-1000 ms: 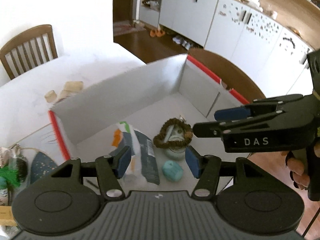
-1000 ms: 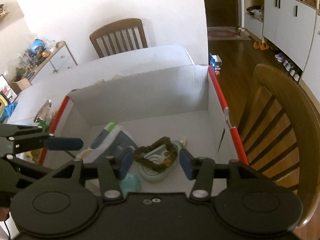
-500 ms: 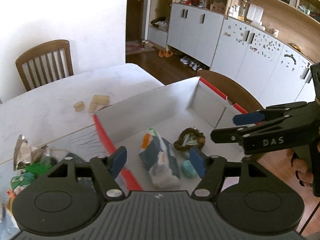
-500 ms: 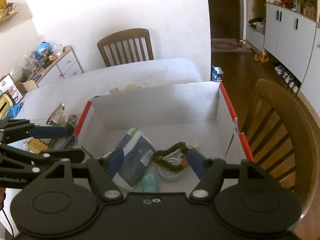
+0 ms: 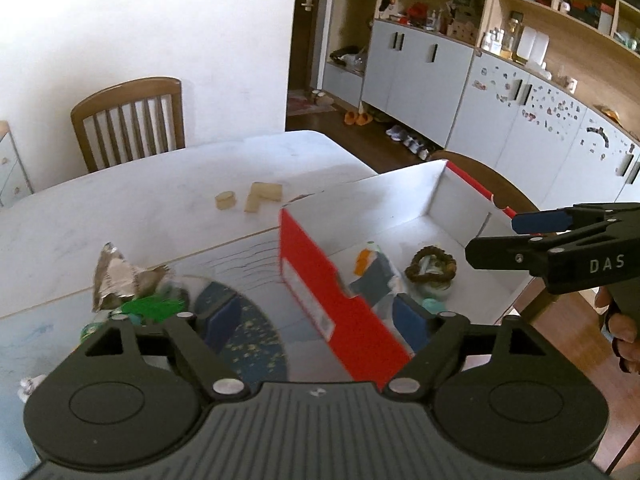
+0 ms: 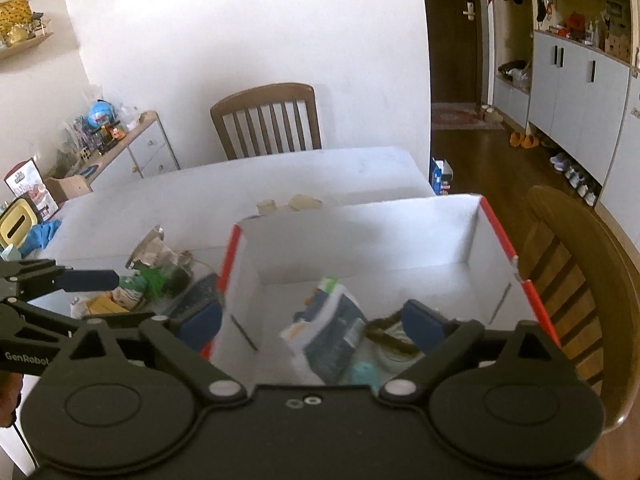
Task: Organize objects
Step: 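Withdraw both tools from the box back toward the table, then grasp the white tooth plush with the left tool while the right grasps the green cucumber item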
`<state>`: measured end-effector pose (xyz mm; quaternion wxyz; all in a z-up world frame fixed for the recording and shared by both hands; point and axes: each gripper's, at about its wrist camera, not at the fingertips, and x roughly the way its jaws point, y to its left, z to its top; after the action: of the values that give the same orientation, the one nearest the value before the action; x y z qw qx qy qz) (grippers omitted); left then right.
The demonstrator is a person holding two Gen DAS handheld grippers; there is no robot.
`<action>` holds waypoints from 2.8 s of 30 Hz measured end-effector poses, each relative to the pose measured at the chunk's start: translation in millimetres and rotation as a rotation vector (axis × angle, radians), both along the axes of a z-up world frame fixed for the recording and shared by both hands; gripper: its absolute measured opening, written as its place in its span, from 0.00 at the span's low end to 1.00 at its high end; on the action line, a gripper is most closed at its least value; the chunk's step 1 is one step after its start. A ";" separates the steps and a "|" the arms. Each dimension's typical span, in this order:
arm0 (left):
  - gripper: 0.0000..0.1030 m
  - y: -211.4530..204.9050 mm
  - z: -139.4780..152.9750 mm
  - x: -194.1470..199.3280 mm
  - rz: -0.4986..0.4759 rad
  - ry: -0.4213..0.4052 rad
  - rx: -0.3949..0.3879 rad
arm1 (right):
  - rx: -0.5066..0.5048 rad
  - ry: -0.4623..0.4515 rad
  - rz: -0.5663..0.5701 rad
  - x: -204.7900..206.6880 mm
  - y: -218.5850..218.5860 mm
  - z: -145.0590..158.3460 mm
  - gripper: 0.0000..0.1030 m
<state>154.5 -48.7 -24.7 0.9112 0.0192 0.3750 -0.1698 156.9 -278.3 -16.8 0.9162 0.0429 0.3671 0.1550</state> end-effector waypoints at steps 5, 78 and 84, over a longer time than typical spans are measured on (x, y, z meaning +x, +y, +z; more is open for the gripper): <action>0.83 33.7 1.6 -4.3 0.014 0.006 -0.021 | 0.012 -0.008 0.019 -4.2 28.4 4.5 0.97; 0.58 269.8 -135.1 15.0 0.203 0.016 0.117 | -0.236 0.232 0.170 0.5 299.8 -120.4 0.54; 0.55 269.7 -133.1 13.2 0.211 0.026 0.119 | -0.235 0.228 0.179 -2.0 299.3 -119.6 0.49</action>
<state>167.8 221.0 -157.8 0.9163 0.0314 0.3960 -0.0507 155.0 21.0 -136.4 0.8500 -0.0799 0.4863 0.1860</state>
